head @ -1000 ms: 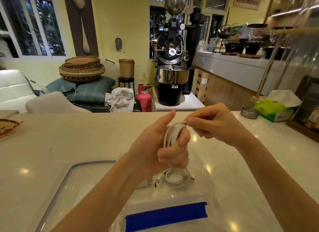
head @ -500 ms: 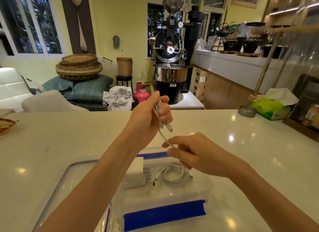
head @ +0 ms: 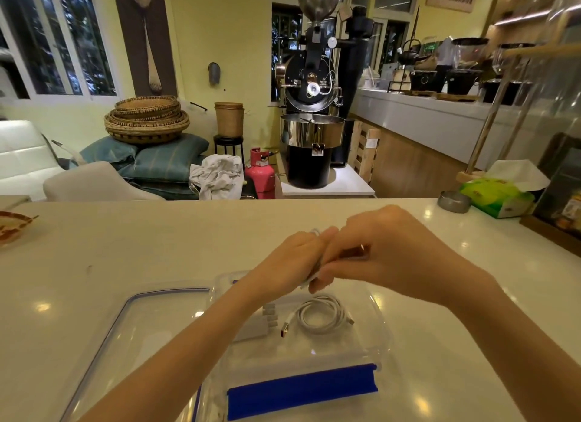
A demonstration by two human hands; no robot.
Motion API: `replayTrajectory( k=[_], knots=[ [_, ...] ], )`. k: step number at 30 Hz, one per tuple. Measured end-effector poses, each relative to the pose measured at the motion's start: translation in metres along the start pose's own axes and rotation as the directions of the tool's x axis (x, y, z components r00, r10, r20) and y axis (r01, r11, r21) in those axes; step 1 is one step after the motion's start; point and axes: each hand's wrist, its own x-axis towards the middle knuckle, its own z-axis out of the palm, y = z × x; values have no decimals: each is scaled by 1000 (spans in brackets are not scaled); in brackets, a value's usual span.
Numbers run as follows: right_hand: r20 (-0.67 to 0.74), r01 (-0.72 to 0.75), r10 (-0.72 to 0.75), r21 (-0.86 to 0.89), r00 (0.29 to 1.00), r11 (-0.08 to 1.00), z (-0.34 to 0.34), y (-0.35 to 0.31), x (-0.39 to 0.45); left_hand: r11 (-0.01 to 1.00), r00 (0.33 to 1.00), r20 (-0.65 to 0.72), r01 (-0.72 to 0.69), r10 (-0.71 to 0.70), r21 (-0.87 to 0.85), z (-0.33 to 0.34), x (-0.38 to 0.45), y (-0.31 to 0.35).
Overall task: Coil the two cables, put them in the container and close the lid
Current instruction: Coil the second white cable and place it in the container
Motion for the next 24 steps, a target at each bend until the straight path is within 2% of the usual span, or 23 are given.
replayTrajectory(
  k=[2,4,8,10,15,18,21,24],
  knots=[
    [-94,51,-39,128,995,990,-2,8,2,996,996,86,47,-40,-80,2,-3,2],
    [-157,56,-14,266,987,962,1,14,5,959,975,205,135,-84,-249,2,-5,6],
    [-187,-68,195,529,963,846,14,19,5,839,918,387,276,-86,-468,-3,-8,13],
    [-178,-80,218,572,960,817,21,20,5,800,900,432,306,-65,-517,-7,-8,16],
    [-136,-97,194,519,971,849,37,18,2,754,884,465,342,-56,-560,-15,-9,17],
    [-171,-74,162,432,972,899,41,20,1,735,916,390,327,-92,-594,-12,-9,15],
    [-251,-63,168,380,953,923,44,25,3,774,970,167,244,-180,-585,-7,-9,16],
    [-342,-82,224,383,912,920,46,30,5,865,980,-76,127,-186,-486,-8,-9,18]
  ],
)
